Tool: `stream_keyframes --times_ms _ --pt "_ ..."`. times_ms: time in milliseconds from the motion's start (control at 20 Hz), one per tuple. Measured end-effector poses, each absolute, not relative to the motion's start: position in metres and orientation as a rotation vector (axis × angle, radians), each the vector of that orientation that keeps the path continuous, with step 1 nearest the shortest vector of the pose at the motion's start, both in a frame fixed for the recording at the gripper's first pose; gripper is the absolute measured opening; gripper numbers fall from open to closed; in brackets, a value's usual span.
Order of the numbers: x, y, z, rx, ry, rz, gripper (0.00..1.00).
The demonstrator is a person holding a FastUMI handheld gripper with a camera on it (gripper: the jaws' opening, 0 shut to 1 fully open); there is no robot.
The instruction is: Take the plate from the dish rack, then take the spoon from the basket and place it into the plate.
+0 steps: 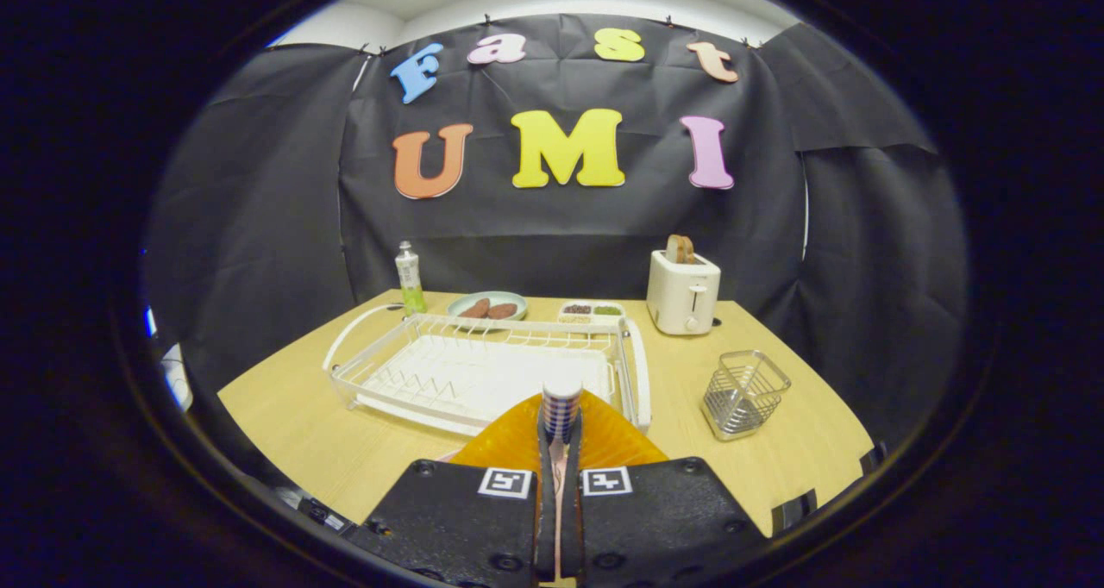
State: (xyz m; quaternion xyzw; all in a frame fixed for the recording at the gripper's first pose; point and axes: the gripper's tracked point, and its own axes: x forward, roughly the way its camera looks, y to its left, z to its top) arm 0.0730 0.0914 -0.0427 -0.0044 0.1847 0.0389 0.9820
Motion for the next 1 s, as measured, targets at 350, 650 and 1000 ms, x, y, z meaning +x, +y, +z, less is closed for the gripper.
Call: stream_keyframes --times_ms 350,650,1000 --pt "0.072 0.132 -0.072 0.023 0.423 0.152 0.09" --pt "0.072 0.129 -0.07 0.056 0.421 0.161 0.18" --pt "0.078 0.107 -0.044 0.049 0.338 0.103 0.62"
